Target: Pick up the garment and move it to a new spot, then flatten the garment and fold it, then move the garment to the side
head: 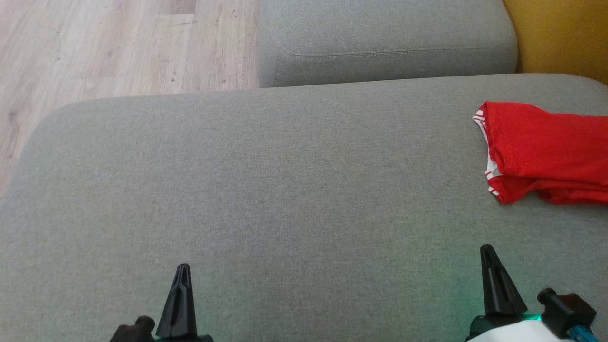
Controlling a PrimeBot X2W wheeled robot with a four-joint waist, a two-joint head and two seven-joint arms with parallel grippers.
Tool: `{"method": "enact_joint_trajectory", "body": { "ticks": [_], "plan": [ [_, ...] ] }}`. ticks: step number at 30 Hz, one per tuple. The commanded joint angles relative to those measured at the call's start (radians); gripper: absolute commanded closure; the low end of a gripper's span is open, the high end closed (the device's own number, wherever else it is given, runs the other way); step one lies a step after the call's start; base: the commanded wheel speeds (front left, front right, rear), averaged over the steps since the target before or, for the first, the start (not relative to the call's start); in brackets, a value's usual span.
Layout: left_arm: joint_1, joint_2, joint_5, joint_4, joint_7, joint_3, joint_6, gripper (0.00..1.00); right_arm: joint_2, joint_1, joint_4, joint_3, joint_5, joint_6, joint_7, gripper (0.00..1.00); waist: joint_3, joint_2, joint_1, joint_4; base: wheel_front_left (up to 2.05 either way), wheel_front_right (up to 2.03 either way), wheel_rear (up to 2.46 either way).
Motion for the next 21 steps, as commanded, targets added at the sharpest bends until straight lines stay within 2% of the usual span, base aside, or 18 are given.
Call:
{"method": "enact_joint_trajectory", "body": {
  "ticks": [1,21],
  "plan": [
    [-0.031,0.004,-0.031,-0.029,0.006,0.013,-0.005,1.00,-0.007,-0.028,-0.027,-0.003,0.035,0.000,0.004,1.00,0.000,0.0000,0.0000,0.000,0.00,0.00,0.00],
    [-0.074,0.015,-0.255,-0.003,0.050,0.044,-0.030,1.00,-0.019,-0.074,-0.006,-0.011,0.267,0.000,0.047,1.00,0.001,0.0000,0.0000,-0.005,0.00,0.00,0.00]
  ]
}}
